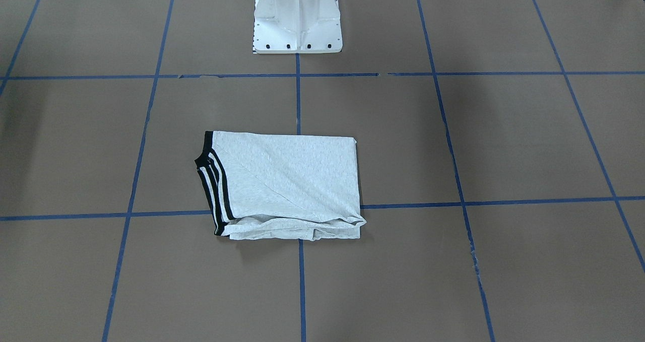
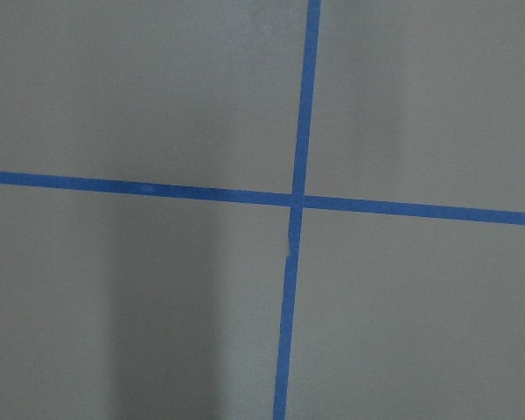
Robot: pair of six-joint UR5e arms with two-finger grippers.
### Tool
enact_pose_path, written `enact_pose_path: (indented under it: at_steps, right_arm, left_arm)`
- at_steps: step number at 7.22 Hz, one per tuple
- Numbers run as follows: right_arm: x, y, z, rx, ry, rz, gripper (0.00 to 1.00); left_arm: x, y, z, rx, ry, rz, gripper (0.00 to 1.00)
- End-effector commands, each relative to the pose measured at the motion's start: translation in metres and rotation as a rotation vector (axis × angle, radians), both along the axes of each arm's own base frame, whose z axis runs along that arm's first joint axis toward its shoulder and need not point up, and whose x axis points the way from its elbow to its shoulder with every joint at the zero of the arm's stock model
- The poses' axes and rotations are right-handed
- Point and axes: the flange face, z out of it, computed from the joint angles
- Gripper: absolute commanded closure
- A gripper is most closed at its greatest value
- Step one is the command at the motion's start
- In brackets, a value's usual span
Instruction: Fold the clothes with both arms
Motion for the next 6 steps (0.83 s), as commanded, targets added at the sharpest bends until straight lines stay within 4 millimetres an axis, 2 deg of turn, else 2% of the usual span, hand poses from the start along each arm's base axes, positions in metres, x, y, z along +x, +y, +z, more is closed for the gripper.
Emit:
enact_pose_path:
  at_steps: [1,3,4,6]
  right_arm:
    - [-0.0070,-0.0014,-0.0011,0.006,0.006,-0.016,0.00]
    - [-0.0072,-0.0015,-0.0033,0.009,0.005,-0.016,0.00]
    - [-0.0075,-0.0022,-0.0044,0.010,0.000,-0.015,0.00]
    - [-0.0077,-0.0022,-0.0053,0.012,-0.002,-0.016,0.00]
  left_arm:
    - [0.0013,-0.0024,0.0000,-0.002,0.005,0.003,0.00]
    - [0.0047,0.0004,-0.0029,-0.006,0.061,0.021,0.00]
    - [0.0046,0.0030,0.0057,-0.016,0.059,0.022,0.00]
    - [0.0040,0.0052,0.0023,-0.009,0.062,0.022,0.00]
